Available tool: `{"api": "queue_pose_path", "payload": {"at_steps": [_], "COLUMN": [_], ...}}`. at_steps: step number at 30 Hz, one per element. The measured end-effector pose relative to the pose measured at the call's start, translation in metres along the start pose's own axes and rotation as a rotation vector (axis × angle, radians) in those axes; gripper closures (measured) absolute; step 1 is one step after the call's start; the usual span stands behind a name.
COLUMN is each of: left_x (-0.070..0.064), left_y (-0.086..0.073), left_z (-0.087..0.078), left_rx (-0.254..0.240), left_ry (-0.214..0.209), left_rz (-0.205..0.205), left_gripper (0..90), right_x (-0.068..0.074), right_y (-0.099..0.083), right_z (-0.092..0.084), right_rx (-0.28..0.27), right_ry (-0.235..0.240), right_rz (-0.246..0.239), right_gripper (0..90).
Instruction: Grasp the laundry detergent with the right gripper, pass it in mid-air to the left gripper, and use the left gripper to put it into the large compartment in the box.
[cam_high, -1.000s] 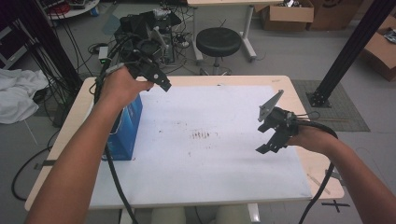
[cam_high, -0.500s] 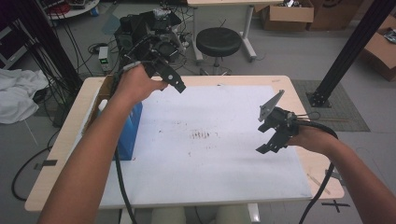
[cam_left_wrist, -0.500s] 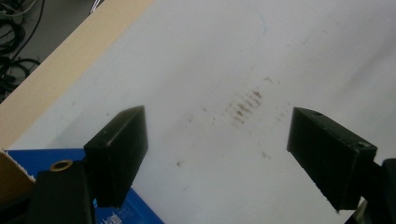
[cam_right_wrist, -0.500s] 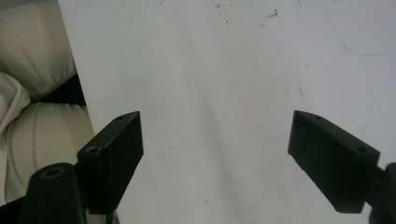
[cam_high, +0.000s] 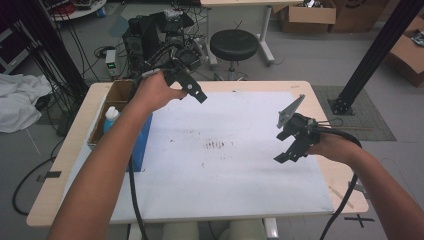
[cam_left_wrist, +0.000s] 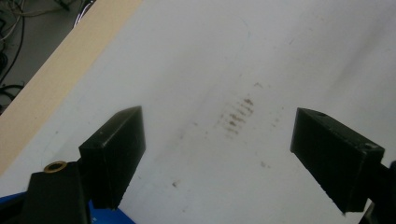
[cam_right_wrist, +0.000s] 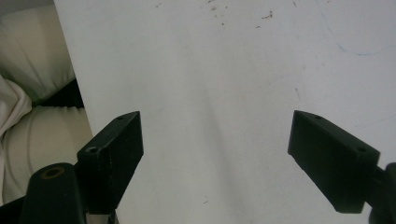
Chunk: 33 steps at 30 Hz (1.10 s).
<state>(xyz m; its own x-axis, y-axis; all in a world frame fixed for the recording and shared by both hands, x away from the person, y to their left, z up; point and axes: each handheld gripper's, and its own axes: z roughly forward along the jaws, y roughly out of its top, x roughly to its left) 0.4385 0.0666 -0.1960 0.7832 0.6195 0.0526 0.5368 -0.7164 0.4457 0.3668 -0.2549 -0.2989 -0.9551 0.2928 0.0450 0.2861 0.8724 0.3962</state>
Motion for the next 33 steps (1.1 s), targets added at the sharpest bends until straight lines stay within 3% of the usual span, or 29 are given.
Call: {"api": "queue_pose_path", "payload": {"at_steps": [10, 22, 33], "left_x": [0.0, -0.001, -0.001], "left_y": [-0.002, -0.002, -0.002], "left_z": [0.017, 0.024, 0.026], "left_rx": [0.004, 0.005, 0.009], "left_ry": [-0.029, -0.047, -0.049], "left_rz": [0.026, 0.054, 0.054], "left_gripper": [18.8, 19.0, 19.2], "right_x": [-0.006, -0.005, -0.006], "right_y": [0.002, 0.002, 0.002], "right_z": [0.003, 0.003, 0.004], "right_rx": [0.004, 0.005, 0.005], "right_ry": [0.002, 0.002, 0.005], "right_rz": [0.004, 0.012, 0.011], "right_gripper": [18.0, 18.0, 18.0]}}
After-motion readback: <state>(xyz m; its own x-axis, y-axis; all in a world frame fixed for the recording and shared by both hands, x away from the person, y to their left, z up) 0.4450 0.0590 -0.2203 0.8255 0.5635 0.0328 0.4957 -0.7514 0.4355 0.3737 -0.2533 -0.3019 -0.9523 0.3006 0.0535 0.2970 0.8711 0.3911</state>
